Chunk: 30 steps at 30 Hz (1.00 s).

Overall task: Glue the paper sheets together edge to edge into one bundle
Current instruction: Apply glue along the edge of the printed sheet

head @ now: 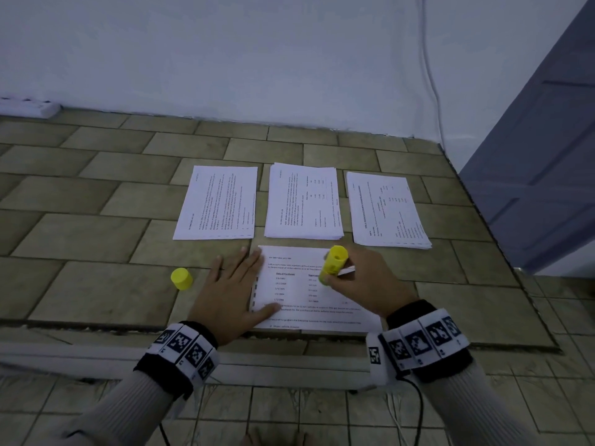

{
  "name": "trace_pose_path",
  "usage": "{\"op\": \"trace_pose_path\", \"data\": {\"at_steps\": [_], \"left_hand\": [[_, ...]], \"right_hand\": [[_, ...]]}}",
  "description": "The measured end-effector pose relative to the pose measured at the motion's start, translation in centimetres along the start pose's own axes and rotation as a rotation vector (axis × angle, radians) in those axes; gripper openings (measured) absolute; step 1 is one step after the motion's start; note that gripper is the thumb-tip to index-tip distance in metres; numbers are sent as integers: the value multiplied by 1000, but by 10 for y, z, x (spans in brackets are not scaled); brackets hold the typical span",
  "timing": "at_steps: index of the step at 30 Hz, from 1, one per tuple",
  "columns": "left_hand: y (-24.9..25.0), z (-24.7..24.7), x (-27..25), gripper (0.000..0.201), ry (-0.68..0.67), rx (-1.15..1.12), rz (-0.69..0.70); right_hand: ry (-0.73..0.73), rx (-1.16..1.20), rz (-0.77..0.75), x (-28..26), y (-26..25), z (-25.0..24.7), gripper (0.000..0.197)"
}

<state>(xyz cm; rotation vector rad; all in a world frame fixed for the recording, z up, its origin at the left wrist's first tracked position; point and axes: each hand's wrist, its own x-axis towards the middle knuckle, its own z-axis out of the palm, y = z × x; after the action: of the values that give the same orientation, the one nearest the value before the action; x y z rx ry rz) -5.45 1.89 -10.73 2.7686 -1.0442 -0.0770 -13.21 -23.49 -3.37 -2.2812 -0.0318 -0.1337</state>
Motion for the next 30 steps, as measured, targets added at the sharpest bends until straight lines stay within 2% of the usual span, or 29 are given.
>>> {"op": "trace_pose_path", "data": {"at_steps": [11, 17, 23, 27, 30], "left_hand": [[0, 0, -1, 107, -8, -10, 3], [3, -6, 0, 120, -73, 36, -14], [4, -8, 1, 135, -119, 67, -26], [4, -5, 0, 133, -84, 71, -2], [1, -1, 1, 126, -51, 25, 26]], "right_hand": [[108, -80, 83, -29, 33, -41, 10], [128, -163, 57, -27, 35, -42, 14], [-14, 39, -27, -18, -12, 1, 14], [-172, 34, -96, -6, -42, 35, 18], [-203, -13, -168, 0, -55, 54, 21]]}}
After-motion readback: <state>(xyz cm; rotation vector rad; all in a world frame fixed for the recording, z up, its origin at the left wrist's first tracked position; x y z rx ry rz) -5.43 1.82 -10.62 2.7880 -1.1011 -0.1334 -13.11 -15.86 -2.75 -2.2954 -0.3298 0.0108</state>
